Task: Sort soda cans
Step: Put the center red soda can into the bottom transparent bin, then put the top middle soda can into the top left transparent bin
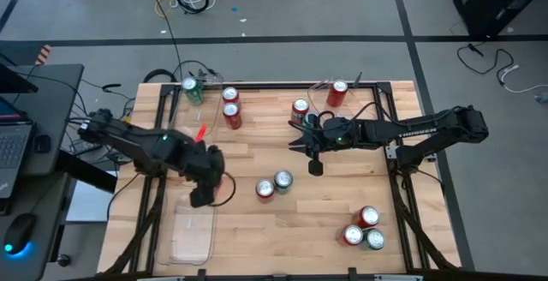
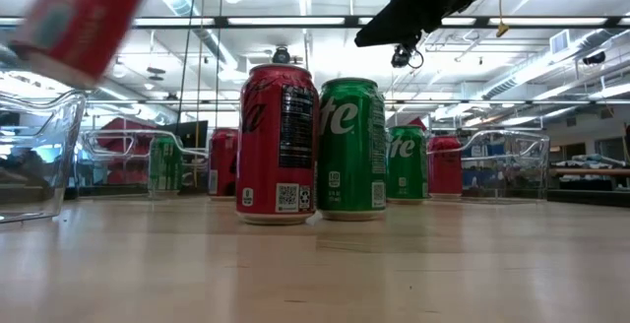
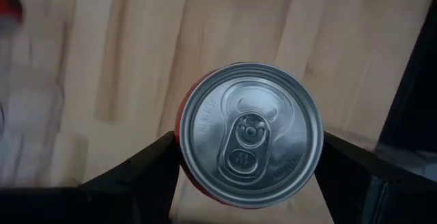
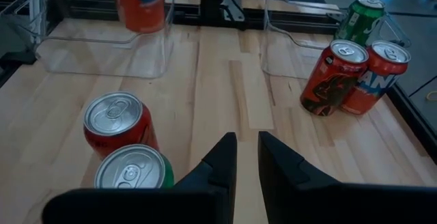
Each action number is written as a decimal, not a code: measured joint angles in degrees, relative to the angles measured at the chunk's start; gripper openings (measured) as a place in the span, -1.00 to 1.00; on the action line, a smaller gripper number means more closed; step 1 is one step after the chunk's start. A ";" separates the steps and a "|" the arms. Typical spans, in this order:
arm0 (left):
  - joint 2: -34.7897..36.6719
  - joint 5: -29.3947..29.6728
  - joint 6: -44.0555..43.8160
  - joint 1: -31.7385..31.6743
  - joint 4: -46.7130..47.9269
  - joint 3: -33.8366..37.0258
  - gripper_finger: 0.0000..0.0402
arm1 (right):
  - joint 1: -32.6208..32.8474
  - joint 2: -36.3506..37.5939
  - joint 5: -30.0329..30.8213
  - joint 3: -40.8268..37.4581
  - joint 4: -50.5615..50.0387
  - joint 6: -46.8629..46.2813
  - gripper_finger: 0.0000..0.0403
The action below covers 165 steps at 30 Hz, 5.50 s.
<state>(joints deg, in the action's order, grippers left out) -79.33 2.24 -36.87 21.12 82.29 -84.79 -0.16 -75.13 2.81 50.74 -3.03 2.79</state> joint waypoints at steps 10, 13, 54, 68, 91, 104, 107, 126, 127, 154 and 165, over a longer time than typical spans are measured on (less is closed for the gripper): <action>0.00 1.37 -7.09 5.26 -1.06 7.36 0.44 | 0.00 0.00 0.02 0.00 0.00 0.31 -0.76; -0.02 2.38 -3.88 4.78 -6.39 11.73 0.44 | 0.00 0.00 0.02 0.00 0.00 0.33 -0.76; 0.00 19.23 -5.88 -2.96 -19.75 26.20 0.44 | 0.09 0.00 0.04 0.00 0.42 -1.14 -0.76; -0.09 17.74 -6.75 -3.01 -14.45 25.73 0.89 | 0.15 0.00 0.04 -0.01 0.42 -1.16 -0.76; -0.09 25.42 -3.51 -4.30 -11.60 23.82 0.83 | 0.15 -0.02 1.35 -0.02 3.86 -1.16 -0.58; -0.09 19.48 3.69 -4.30 -11.51 23.80 0.73 | 3.46 -0.02 4.68 0.00 4.01 -5.95 -0.12; -0.09 18.39 5.03 -4.30 -11.40 23.80 0.73 | 4.81 -0.02 4.73 0.00 5.24 -6.94 -0.01; 0.00 20.34 8.36 -1.86 -1.91 14.83 0.37 | 8.98 -0.15 3.62 0.02 2.08 -12.10 0.41; 0.00 20.46 8.79 -1.66 -2.08 15.33 0.27 | 9.53 -0.46 3.58 0.02 1.62 -12.33 0.42; 28.04 23.01 12.70 -0.84 -27.66 26.73 -0.99 | 12.64 -20.87 6.10 11.93 -10.80 -11.27 0.72; 27.56 27.26 15.24 -0.85 -28.86 26.75 -0.99 | 8.44 -21.75 6.05 12.46 -12.31 -10.18 0.41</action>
<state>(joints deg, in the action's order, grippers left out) -51.77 29.50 -21.63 20.27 53.43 -58.04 8.28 -96.89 8.86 63.20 -15.34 -7.40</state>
